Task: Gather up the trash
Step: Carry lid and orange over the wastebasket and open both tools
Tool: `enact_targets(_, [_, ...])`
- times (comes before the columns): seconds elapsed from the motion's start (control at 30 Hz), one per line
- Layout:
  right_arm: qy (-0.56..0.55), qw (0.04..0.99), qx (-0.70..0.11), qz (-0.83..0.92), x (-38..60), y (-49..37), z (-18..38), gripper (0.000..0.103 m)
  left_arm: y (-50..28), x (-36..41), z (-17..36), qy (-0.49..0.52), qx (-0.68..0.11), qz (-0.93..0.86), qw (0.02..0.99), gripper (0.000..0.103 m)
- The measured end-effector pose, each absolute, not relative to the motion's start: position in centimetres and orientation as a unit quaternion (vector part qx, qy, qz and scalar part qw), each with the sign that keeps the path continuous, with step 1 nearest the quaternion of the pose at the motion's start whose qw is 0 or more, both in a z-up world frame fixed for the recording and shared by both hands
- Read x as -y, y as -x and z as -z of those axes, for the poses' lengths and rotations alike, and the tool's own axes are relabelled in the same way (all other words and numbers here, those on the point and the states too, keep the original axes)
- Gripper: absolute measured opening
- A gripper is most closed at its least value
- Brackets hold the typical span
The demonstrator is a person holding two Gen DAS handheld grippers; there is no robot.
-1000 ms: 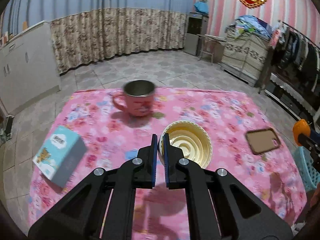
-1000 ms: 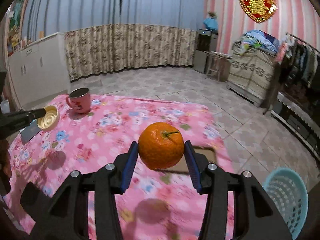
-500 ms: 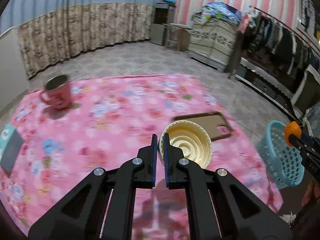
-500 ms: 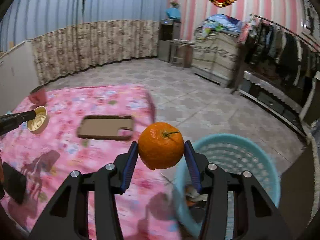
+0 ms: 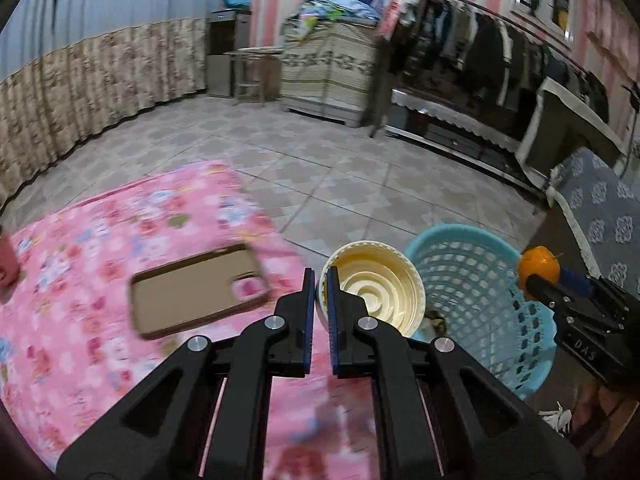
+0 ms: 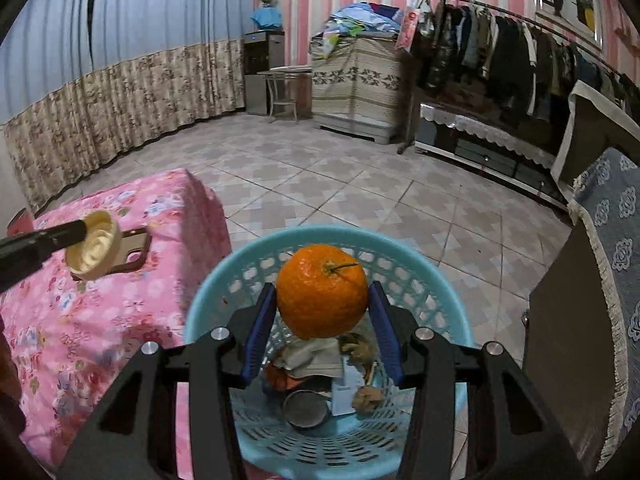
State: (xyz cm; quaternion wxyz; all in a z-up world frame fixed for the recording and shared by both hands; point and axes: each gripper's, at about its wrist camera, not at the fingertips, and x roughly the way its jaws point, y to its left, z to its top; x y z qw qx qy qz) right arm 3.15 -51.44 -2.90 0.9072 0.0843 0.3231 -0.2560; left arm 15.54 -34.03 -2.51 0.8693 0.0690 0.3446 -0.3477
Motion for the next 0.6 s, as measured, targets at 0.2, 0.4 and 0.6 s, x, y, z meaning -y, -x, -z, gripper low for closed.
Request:
enact_targets(0.2, [-0.092, 0.902, -0.329, 0.265, 53.3, -2.3, 3.5, 0.047, -13.5, 38.7, 3.2, -0.094, -0.339, 0.387, 0.853, 0.005])
enact_targets(0.4, [-0.107, 0.897, -0.330, 0.275, 55.1, -1.3, 3.9, 0.047, -12.8, 41.7, 4.5, -0.115, -0.346, 0.406, 0.838, 0.007])
enact_targets(0.6, [-0.110, 0.896, -0.327, 0.280, 55.5, -1.3, 3.7, 0.047, -12.3, 42.0, 3.1, -0.110, -0.322, 0.406, 0.848, 0.066])
